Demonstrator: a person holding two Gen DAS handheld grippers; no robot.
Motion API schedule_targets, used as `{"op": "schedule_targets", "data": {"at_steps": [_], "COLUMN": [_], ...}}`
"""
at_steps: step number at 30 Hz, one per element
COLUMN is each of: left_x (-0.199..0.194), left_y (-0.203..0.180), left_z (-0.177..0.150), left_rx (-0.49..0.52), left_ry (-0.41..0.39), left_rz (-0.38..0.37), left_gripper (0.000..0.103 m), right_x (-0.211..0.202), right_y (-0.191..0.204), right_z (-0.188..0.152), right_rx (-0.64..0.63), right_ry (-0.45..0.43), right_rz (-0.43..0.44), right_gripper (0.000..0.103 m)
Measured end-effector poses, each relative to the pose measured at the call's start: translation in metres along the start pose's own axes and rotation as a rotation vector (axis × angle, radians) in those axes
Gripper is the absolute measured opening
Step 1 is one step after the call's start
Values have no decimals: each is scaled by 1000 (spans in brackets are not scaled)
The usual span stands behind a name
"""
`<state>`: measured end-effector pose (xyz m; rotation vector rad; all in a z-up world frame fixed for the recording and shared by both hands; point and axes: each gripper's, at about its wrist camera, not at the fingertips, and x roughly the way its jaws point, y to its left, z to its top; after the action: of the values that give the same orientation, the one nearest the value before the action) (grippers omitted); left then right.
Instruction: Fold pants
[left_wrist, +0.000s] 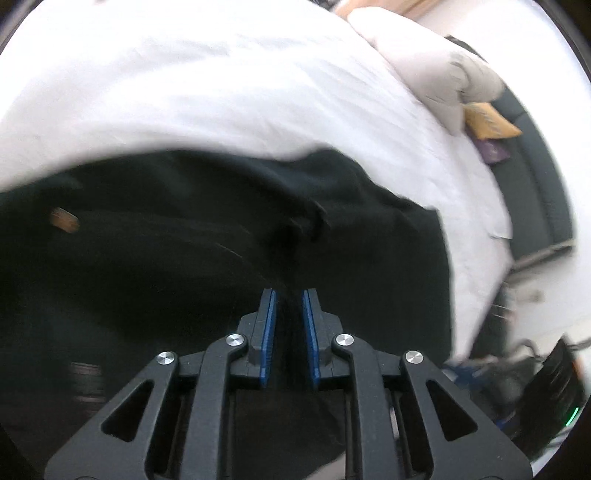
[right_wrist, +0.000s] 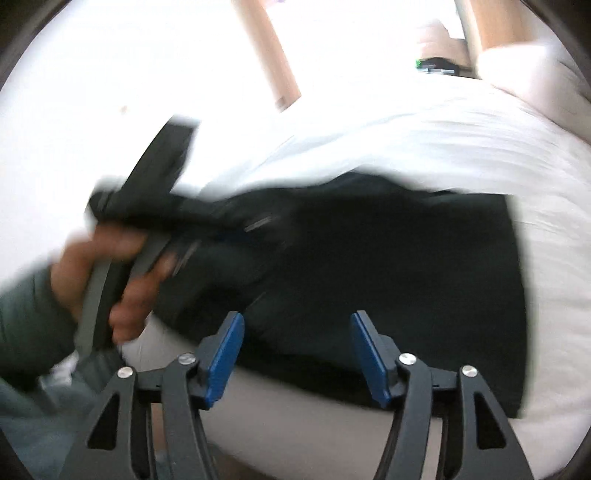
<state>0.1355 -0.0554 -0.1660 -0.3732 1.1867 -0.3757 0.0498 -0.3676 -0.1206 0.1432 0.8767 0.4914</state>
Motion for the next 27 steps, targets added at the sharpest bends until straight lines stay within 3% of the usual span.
{"op": "schedule_targets", "data": {"at_steps": [3, 7, 10, 13, 15, 18, 21, 22, 25, 27], "left_x": [-14, 1, 32, 66, 71, 72, 62, 58, 56, 54], "left_y": [-18, -64, -84, -85, -74, -69, -70, -70, -72, -73], "left_z": [5, -5, -17, -29, -32, -35, -38, -38, -41, -44], "left_rx": [27, 160, 225, 240, 224, 206, 216, 228, 245, 244], "left_ry": [-52, -39, 0, 59, 32, 32, 1, -16, -29, -33], "left_rz": [-55, -156, -144, -80, -127, -174, -125, -97, -27, -16], "left_gripper": [15, 15, 15, 15, 14, 15, 15, 15, 15, 15], "right_x": [-13, -1, 27, 68, 82, 90, 77, 66, 37, 36], "right_y": [-53, -110, -145, -180, -184, -190, -183, -176, -153, -142], "right_z": [23, 57, 80, 90, 89, 94, 93, 89, 53, 24], "right_rx": [145, 299, 381, 472, 492, 489, 514, 518, 517, 533], "right_ry": [-63, -126, -118, -10, 7, -10, -4, -14, -40, 9], "right_rz": [-43, 54, 104, 40, -11, -13, -4, 54, 161, 181], "right_gripper": [66, 66, 66, 65, 65, 65, 65, 65, 68, 68]}}
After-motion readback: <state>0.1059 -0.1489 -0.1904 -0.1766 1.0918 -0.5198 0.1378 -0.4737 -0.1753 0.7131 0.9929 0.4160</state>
